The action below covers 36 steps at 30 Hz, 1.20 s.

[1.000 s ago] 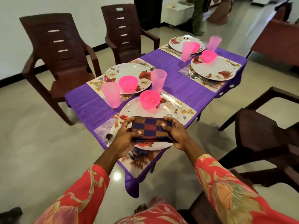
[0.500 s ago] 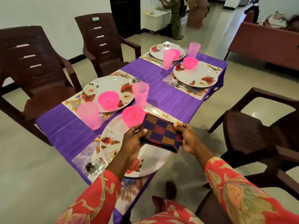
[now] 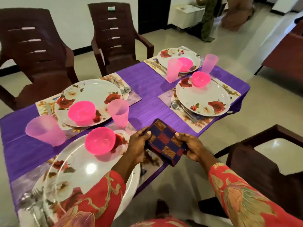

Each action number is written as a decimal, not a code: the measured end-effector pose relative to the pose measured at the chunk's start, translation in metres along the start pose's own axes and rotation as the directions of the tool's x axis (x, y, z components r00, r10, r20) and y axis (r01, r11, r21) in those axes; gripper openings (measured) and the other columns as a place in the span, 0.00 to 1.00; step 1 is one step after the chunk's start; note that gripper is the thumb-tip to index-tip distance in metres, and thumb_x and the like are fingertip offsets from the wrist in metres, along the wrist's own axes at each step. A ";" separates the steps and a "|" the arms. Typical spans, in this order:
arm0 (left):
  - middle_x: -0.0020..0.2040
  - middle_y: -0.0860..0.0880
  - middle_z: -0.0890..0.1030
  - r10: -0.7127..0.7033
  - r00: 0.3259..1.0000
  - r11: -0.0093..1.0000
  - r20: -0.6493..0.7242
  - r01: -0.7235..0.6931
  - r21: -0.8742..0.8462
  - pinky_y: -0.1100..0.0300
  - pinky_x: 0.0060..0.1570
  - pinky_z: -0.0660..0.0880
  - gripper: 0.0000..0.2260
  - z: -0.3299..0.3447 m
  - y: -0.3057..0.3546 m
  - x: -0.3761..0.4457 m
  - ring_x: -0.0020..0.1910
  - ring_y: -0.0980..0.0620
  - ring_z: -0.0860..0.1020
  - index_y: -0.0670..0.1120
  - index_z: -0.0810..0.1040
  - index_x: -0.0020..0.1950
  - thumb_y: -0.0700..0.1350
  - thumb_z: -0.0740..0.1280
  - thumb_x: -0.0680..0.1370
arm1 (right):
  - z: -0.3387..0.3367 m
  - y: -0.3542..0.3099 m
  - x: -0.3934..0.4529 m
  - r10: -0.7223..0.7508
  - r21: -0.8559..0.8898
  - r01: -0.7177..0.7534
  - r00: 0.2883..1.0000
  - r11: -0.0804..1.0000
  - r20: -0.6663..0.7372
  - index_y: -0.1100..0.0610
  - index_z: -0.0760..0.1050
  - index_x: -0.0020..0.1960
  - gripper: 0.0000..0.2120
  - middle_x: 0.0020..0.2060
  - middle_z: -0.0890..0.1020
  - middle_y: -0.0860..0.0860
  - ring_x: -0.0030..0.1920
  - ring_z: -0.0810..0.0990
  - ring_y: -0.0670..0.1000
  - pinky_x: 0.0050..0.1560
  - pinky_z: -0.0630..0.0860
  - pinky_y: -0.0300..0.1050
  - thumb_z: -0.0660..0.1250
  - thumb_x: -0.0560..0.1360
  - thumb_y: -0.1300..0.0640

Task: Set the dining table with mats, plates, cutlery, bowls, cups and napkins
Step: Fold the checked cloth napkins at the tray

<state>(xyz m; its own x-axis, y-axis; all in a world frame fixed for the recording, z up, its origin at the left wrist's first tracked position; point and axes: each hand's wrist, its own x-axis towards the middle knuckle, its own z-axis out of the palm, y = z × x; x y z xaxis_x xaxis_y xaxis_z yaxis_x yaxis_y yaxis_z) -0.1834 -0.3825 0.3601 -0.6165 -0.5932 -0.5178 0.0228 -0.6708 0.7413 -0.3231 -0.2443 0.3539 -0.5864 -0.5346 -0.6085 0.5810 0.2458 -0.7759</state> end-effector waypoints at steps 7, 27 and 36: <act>0.40 0.43 0.80 -0.071 0.991 0.986 -0.112 0.053 -0.158 0.60 0.35 0.80 0.05 0.051 -0.012 0.032 0.35 0.51 0.80 0.41 0.75 0.44 0.32 0.64 0.76 | -0.041 -0.039 0.049 0.017 -0.065 -0.014 0.999 0.998 0.034 0.58 0.76 0.41 0.03 0.34 0.84 0.52 0.38 0.82 0.52 0.48 0.78 0.54 0.68 0.73 0.62; 0.37 0.48 0.82 -0.169 0.983 0.953 -0.073 0.145 -0.266 0.61 0.31 0.79 0.07 0.140 -0.007 0.090 0.34 0.53 0.80 0.45 0.76 0.45 0.34 0.64 0.77 | -0.104 -0.096 0.100 -0.118 -0.053 0.112 0.985 0.992 -0.123 0.55 0.77 0.48 0.07 0.43 0.84 0.52 0.46 0.81 0.55 0.50 0.76 0.54 0.68 0.75 0.52; 0.43 0.46 0.78 -0.195 0.981 0.959 0.020 0.195 -0.207 0.57 0.37 0.78 0.08 0.248 -0.013 0.150 0.40 0.51 0.78 0.45 0.71 0.48 0.32 0.61 0.78 | -0.185 -0.172 0.160 -0.180 0.024 0.191 0.956 0.981 -0.233 0.56 0.74 0.49 0.09 0.46 0.82 0.54 0.48 0.81 0.56 0.51 0.78 0.56 0.70 0.73 0.53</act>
<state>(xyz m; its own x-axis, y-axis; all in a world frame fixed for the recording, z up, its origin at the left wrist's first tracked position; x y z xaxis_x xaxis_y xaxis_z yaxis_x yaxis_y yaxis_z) -0.4711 -0.3524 0.3785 -0.6244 -0.4424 -0.6437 0.0650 -0.8507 0.5215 -0.6215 -0.2229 0.3590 -0.7968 -0.3665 -0.4803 0.4717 0.1193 -0.8736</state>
